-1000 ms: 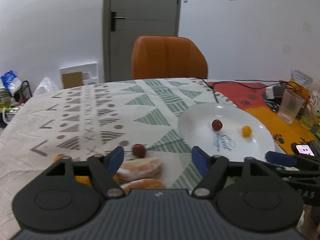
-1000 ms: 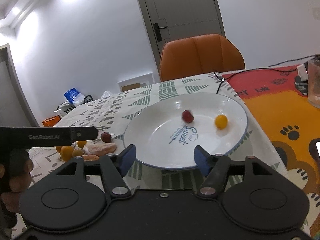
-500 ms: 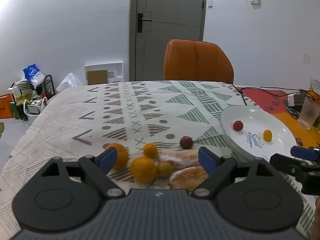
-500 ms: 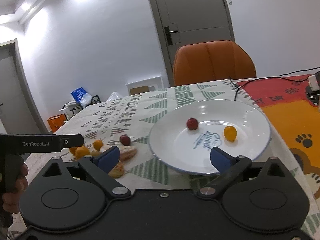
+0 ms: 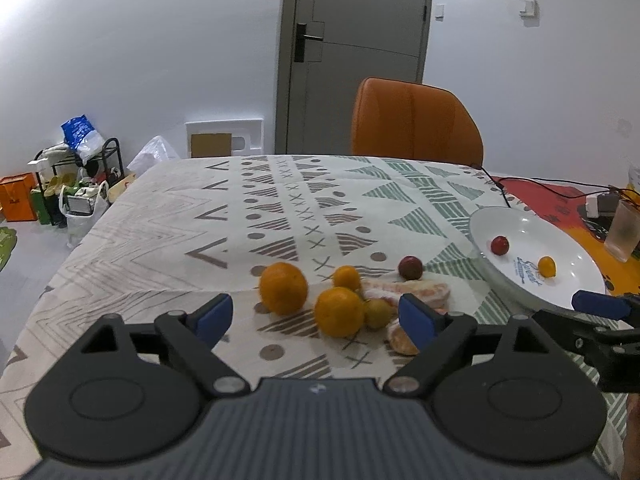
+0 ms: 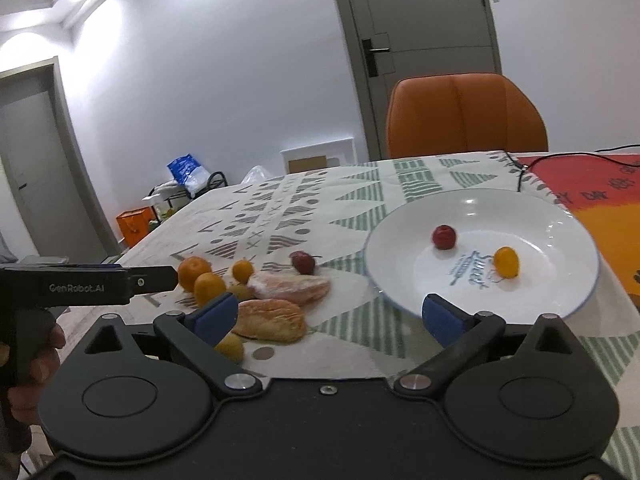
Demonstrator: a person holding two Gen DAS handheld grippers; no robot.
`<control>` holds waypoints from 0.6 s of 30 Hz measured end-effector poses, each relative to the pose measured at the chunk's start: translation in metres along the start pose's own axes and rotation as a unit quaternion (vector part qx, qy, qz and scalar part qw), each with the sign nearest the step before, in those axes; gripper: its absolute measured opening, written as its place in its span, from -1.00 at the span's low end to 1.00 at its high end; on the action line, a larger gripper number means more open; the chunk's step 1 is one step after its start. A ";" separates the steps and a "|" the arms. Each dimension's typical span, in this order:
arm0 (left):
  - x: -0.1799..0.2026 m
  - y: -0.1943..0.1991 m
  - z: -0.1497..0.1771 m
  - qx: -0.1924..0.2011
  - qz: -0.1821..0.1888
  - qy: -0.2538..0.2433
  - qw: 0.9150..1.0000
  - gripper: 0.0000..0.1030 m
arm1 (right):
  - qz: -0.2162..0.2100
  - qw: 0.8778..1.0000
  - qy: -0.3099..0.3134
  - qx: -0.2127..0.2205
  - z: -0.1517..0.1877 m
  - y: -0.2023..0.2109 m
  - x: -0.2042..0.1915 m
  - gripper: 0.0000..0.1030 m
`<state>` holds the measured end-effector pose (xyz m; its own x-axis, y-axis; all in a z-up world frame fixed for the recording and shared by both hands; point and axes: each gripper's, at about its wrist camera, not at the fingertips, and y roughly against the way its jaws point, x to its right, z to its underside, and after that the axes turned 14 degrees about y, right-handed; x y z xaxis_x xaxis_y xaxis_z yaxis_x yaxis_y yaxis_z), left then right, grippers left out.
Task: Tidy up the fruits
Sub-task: 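Move both open grippers back toward the fruit pile, then grasp a yellow-green round fruit with the right gripper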
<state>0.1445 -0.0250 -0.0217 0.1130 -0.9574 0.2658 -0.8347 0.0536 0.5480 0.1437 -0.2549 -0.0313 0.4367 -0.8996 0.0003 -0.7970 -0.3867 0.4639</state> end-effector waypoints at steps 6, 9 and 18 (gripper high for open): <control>-0.018 0.003 -0.001 -0.003 -0.001 0.012 1.000 0.72 | -0.018 1.000 0.008 -0.010 -0.001 -0.008 -0.015 0.92; -0.025 0.003 0.000 -0.006 -0.003 0.017 1.000 0.72 | -0.029 0.999 0.015 -0.015 -0.002 -0.012 -0.024 0.88; -0.052 0.004 0.001 -0.009 -0.014 0.039 0.999 0.72 | -0.063 0.997 0.033 -0.035 -0.004 -0.031 -0.049 0.64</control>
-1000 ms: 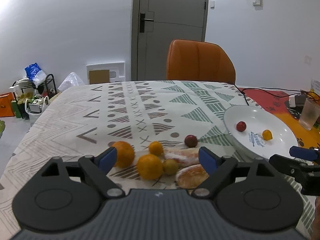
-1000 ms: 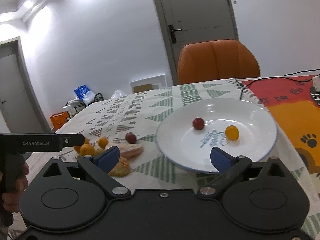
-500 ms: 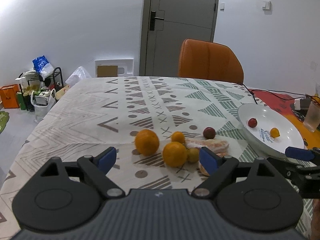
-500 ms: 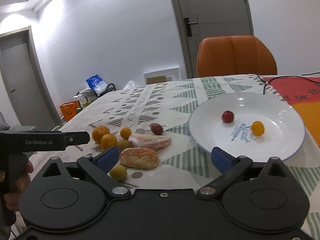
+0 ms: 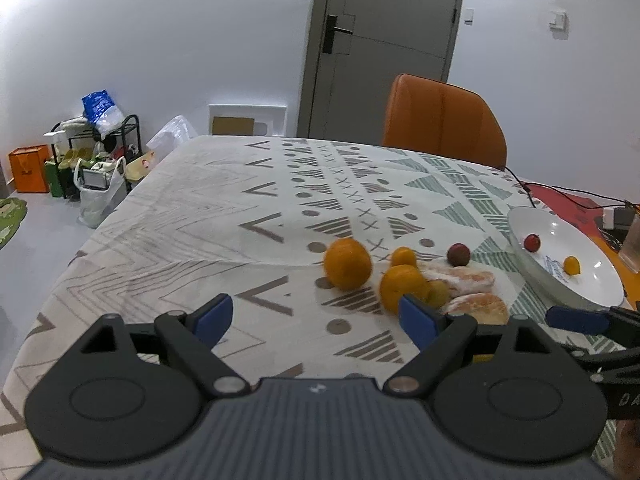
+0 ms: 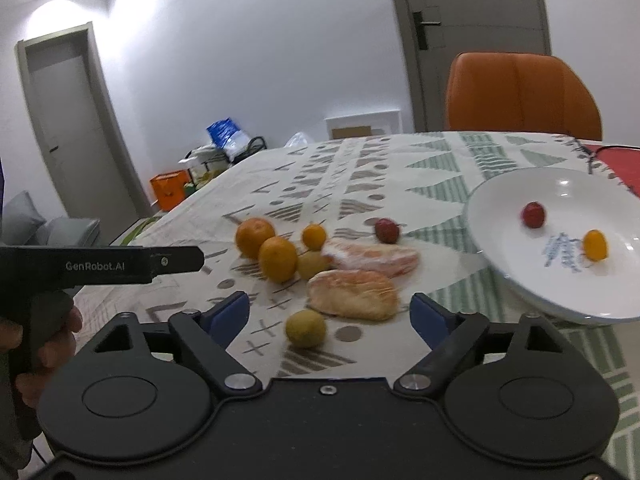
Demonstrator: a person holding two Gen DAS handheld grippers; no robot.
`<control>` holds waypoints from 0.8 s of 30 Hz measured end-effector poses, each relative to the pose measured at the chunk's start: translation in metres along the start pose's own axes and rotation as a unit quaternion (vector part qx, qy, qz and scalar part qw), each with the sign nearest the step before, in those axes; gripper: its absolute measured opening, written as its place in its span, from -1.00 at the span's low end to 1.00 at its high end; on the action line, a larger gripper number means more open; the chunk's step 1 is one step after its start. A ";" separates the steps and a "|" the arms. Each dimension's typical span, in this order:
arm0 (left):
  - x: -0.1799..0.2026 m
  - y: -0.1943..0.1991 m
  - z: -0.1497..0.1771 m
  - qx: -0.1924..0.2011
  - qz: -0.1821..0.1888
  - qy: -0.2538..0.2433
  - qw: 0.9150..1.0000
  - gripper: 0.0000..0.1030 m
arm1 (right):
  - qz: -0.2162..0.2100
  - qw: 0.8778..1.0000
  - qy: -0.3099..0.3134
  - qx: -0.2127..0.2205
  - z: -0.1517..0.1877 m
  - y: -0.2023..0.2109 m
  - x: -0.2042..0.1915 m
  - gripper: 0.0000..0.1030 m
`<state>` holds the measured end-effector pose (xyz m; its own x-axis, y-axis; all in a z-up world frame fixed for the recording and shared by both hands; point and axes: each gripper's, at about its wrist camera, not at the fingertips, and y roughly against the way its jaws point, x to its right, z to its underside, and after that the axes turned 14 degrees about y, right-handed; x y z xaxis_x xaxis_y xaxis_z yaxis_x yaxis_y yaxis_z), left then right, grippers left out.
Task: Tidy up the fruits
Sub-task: 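Grasp a yellow-green round fruit with the right gripper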
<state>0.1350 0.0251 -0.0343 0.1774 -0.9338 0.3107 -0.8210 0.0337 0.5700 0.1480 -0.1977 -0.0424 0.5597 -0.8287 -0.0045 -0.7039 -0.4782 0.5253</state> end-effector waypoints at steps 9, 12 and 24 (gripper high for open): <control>-0.016 0.003 -0.001 0.002 -0.011 0.013 1.000 0.72 | -0.025 0.999 0.003 -0.045 0.004 -0.028 -0.010 -0.50; -0.017 0.003 0.000 0.002 -0.011 0.012 1.000 0.72 | -0.027 0.999 0.009 -0.038 0.002 -0.025 -0.011 -0.50; 0.005 -0.010 0.001 -0.001 0.014 -0.001 1.000 0.72 | -0.003 1.000 -0.001 -0.028 0.000 -0.013 0.004 -0.50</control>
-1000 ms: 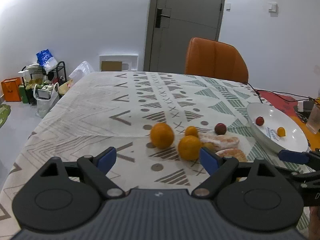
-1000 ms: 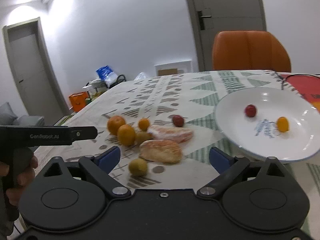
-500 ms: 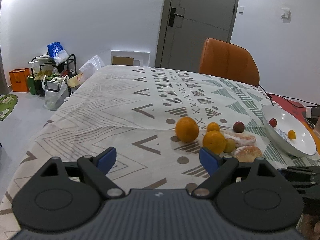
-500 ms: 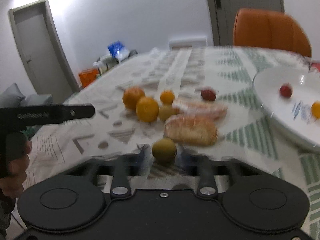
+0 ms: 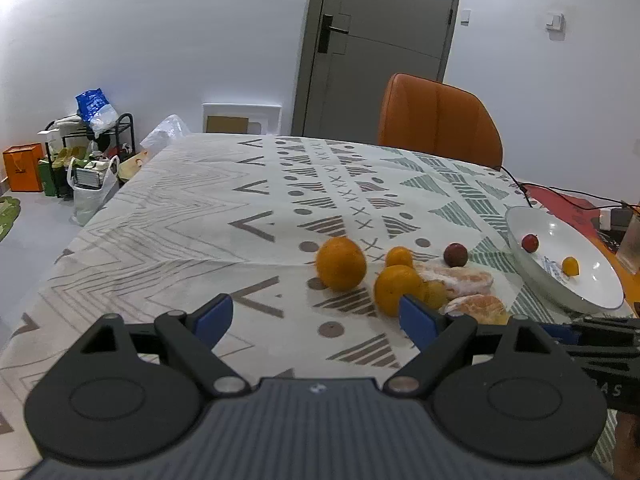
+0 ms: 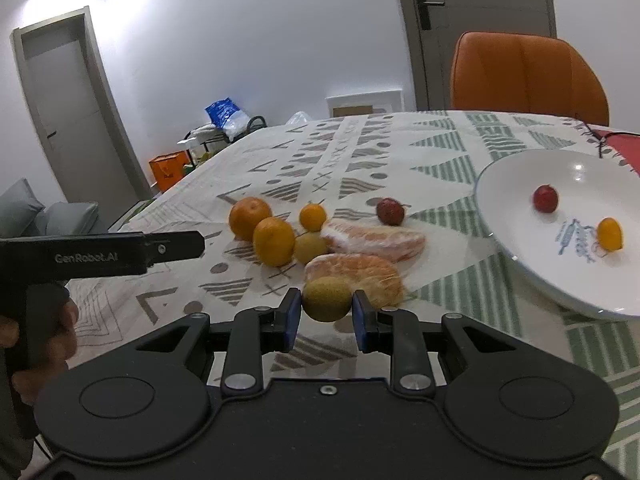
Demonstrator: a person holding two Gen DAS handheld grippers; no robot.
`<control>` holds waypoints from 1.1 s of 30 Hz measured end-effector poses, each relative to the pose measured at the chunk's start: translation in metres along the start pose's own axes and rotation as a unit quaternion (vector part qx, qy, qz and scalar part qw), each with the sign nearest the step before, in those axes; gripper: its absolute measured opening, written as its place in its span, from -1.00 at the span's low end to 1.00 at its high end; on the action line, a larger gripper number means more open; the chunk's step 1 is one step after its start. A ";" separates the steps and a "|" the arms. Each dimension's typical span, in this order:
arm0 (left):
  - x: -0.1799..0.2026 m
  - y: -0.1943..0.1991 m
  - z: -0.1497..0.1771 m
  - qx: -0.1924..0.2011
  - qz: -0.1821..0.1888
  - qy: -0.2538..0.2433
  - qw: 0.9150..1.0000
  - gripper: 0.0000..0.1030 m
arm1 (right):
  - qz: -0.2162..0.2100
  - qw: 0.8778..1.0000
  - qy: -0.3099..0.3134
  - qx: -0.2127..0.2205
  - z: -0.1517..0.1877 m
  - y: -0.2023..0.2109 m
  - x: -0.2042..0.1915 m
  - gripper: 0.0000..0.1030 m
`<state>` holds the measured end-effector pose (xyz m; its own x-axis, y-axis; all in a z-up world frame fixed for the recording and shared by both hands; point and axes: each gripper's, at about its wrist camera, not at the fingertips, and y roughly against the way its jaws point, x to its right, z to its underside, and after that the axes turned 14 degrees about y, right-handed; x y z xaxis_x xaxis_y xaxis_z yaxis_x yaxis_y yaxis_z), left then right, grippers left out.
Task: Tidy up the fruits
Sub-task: 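Grasp a yellow-green round fruit with the right gripper, then grasp a large orange with the left gripper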
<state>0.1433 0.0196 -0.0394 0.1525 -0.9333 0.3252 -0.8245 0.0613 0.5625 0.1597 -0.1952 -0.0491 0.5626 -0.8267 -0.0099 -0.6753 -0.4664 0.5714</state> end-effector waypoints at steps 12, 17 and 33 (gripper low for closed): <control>0.025 -0.017 0.002 -0.019 0.038 -0.008 0.999 0.62 | 0.024 1.000 -0.013 0.013 0.000 0.016 0.021 -0.50; 0.033 -0.025 0.003 -0.025 0.048 -0.009 0.998 0.46 | 0.032 0.999 -0.015 0.019 0.000 0.023 0.028 -0.50; 0.043 -0.041 0.003 -0.038 0.038 0.005 0.999 -0.36 | 0.081 0.995 -0.039 0.040 0.011 0.054 0.063 -0.50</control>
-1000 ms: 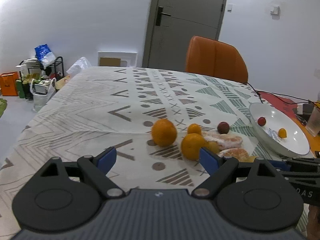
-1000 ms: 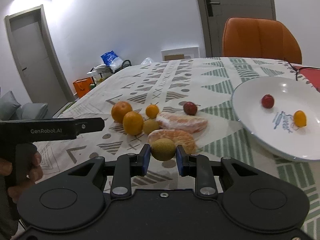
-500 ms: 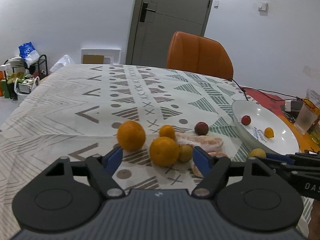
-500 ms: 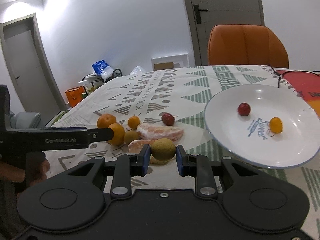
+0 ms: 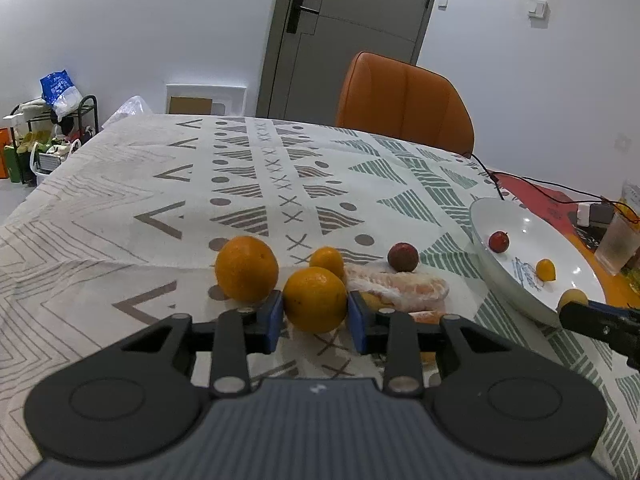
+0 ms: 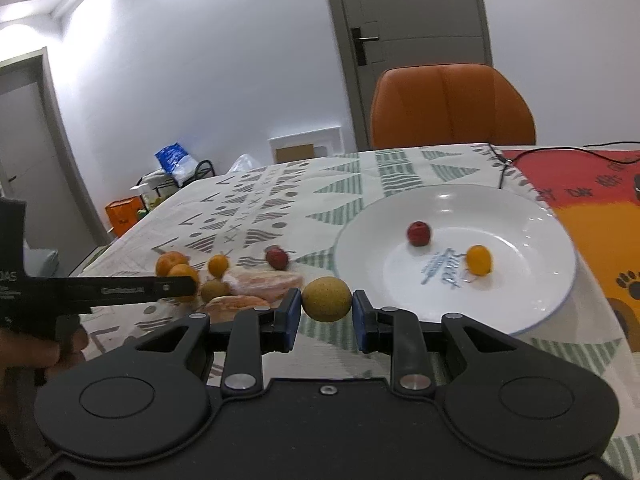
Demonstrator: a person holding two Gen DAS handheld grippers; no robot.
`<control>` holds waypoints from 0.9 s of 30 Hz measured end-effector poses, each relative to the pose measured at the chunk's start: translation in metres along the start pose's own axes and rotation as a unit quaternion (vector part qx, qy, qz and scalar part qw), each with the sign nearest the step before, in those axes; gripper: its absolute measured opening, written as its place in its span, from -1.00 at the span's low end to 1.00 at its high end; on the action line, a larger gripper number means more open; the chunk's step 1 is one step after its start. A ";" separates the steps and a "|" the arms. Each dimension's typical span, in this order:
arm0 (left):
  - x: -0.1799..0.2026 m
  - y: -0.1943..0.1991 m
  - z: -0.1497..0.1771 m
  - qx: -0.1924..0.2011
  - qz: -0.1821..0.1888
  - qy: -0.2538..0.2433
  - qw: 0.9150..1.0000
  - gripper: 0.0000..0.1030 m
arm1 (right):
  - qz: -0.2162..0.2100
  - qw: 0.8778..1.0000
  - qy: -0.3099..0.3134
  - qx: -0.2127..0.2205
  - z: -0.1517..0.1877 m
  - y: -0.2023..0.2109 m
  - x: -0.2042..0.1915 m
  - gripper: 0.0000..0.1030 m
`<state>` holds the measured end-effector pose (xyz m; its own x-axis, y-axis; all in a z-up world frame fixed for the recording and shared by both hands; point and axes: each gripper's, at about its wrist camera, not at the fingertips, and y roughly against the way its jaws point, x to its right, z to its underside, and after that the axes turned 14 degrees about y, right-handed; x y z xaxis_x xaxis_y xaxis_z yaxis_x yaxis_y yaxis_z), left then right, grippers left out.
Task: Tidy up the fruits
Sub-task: 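Grasp a large orange with the left gripper, then carry the orange into the bowl with the left gripper while the right releases its fruit there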
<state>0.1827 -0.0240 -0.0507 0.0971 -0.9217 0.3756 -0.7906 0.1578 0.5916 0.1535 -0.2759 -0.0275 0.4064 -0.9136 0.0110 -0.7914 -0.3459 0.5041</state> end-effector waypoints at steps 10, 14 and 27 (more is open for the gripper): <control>0.024 0.007 -0.002 0.011 0.011 -0.022 1.000 -0.36 | 0.021 0.999 -0.021 0.013 0.005 0.008 0.026 -0.50; 0.035 0.006 -0.001 0.010 0.023 -0.033 0.999 -0.36 | 0.031 0.999 -0.030 0.014 0.009 0.010 0.036 -0.50; 0.080 -0.002 0.005 0.004 0.051 -0.069 0.996 -0.36 | 0.056 0.996 -0.061 0.020 0.023 0.015 0.064 -0.49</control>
<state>0.1889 -0.0993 -0.0252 -0.0668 -0.9411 0.3315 -0.7975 0.2500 0.5490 0.1572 -0.3442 -0.0388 0.2578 -0.9653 -0.0416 -0.8473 -0.2466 0.4704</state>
